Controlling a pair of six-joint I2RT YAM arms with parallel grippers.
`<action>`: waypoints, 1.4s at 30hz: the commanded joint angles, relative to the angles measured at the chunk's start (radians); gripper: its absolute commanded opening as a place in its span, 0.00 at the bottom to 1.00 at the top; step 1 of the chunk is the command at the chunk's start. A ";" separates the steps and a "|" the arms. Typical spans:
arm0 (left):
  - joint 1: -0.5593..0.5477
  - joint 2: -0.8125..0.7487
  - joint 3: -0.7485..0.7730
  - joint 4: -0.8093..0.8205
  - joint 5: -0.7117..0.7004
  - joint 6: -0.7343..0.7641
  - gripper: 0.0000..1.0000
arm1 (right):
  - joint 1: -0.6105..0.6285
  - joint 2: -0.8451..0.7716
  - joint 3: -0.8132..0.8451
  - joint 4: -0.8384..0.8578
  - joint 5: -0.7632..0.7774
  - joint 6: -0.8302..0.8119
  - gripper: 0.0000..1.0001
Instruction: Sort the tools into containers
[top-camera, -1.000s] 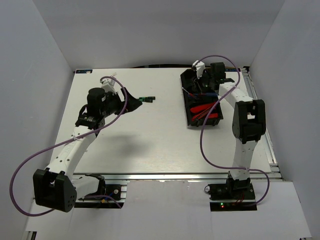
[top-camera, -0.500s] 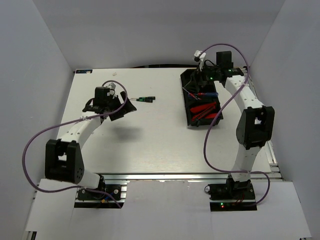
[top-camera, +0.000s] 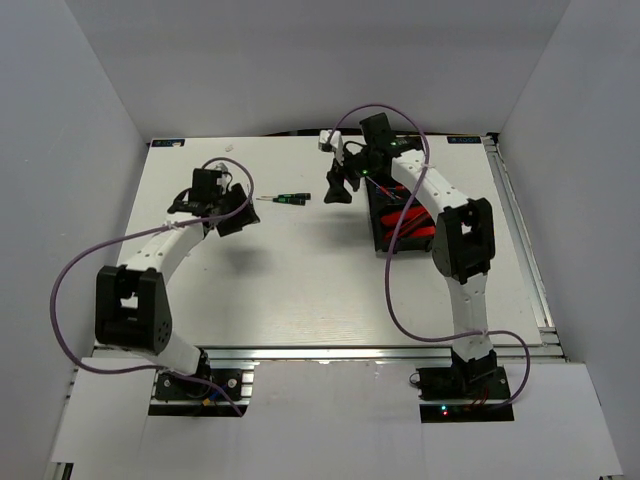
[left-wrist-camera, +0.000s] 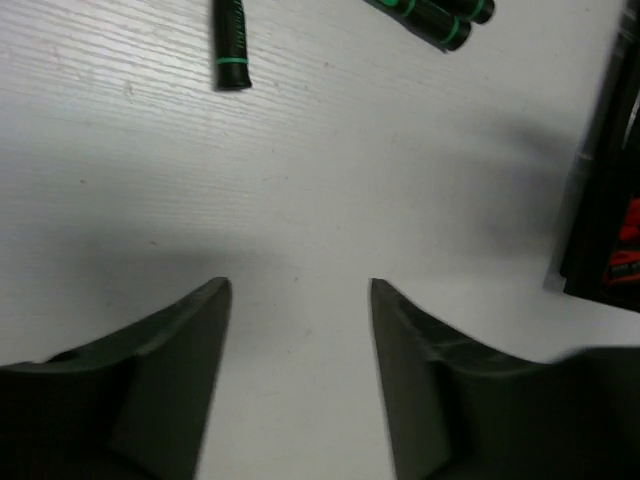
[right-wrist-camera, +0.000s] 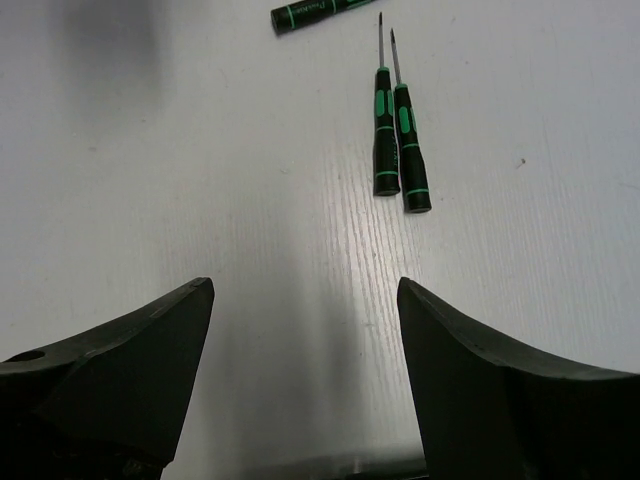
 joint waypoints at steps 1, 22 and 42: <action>0.010 0.113 0.120 -0.017 -0.069 0.044 0.63 | -0.021 0.004 0.068 -0.003 -0.005 0.069 0.80; -0.033 0.712 0.642 -0.242 -0.347 0.140 0.45 | -0.040 -0.278 -0.298 0.171 -0.037 0.193 0.82; -0.067 0.401 0.420 -0.248 -0.332 0.065 0.00 | -0.018 -0.264 -0.328 0.250 -0.101 0.486 0.83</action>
